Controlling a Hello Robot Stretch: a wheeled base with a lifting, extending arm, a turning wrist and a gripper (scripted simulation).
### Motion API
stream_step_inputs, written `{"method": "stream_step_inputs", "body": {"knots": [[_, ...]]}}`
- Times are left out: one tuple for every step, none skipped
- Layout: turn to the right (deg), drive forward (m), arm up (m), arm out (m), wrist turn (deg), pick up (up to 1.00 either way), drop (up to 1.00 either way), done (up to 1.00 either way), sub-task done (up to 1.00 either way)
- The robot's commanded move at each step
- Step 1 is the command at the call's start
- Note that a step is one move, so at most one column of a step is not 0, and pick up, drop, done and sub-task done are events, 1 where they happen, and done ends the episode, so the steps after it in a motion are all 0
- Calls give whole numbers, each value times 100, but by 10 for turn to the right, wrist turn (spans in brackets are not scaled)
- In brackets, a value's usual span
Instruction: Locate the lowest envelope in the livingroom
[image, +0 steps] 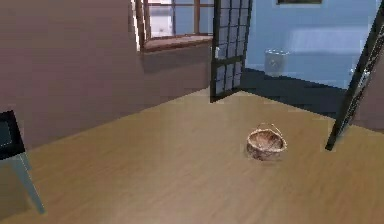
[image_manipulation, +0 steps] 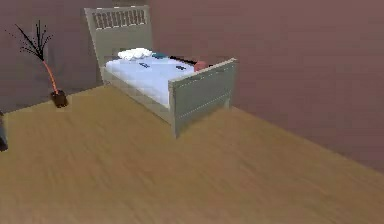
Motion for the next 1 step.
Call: {"method": "stream_step_inputs", "body": {"knots": [[0,100,0,0,0,0,0,0,0]]}}
